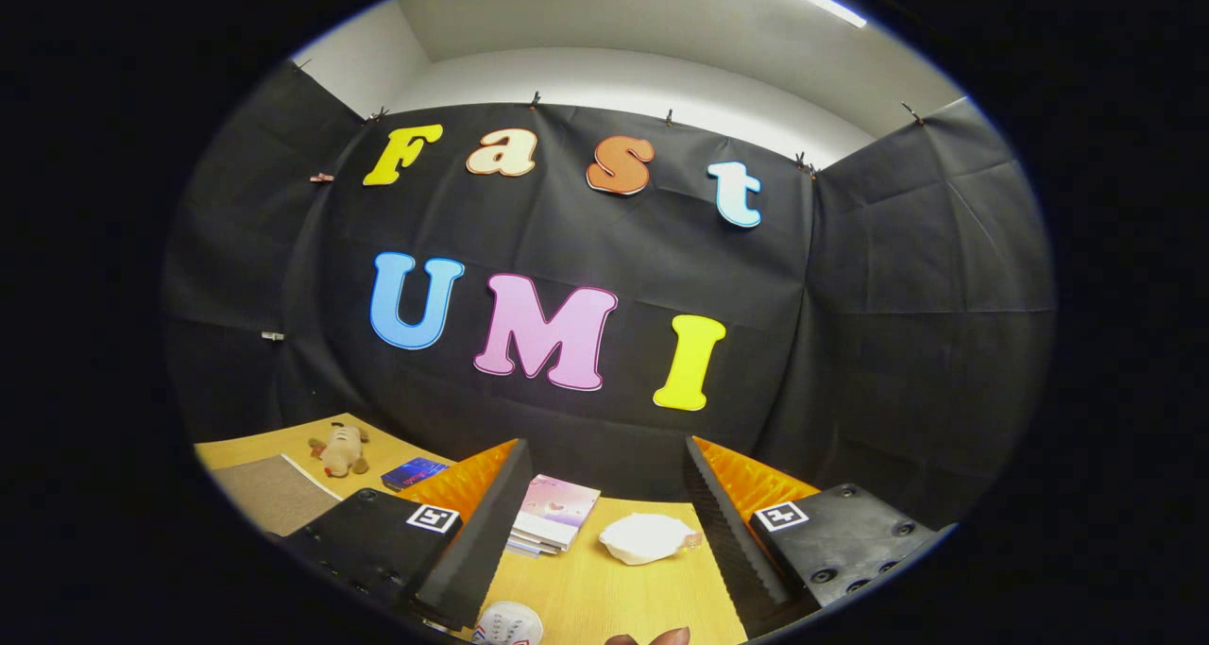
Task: Open the storage box then place both shoes into the box .Put the left shoe in first, then the right shoe, with the right side of both shoes facing outward in a uniform manner.
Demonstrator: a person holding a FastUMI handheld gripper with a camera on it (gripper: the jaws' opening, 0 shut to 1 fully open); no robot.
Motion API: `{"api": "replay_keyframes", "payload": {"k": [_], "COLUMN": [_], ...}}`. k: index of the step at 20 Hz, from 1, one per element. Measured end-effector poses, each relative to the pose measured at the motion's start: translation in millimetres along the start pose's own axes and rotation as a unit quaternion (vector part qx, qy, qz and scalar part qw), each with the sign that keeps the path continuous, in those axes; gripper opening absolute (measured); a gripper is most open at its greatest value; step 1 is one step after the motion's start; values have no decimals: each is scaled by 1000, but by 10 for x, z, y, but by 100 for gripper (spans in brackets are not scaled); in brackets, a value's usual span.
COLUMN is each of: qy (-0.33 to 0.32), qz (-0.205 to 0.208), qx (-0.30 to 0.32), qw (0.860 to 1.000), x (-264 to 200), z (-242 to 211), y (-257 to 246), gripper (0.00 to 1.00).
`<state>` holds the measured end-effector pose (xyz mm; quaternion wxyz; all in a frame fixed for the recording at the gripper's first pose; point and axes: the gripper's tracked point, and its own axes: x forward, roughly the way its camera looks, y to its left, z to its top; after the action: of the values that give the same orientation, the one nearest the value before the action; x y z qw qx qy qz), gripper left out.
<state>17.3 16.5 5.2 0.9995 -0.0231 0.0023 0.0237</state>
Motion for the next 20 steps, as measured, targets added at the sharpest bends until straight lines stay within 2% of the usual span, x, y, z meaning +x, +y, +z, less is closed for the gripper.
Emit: {"api": "replay_keyframes", "payload": {"k": [6, 8, 12, 14, 16, 18, 20], "qy": [3, 6, 38, 58, 86, 118, 163], "qz": [4, 38, 141, 190, 242, 287, 327], "qx": [-11, -11, 32, 62, 95, 136, 183], "qw": [1000, 999, 989, 978, 962, 941, 913], "x": [-6, -10, -29, -64, -125, -174, -233], "z": [-12, -21, -116, -180, -300, -470, -719], "y": [62, 249, 842, 1141, 1487, 1827, 2166], "gripper": [97, 97, 97, 97, 97, 97, 98]}}
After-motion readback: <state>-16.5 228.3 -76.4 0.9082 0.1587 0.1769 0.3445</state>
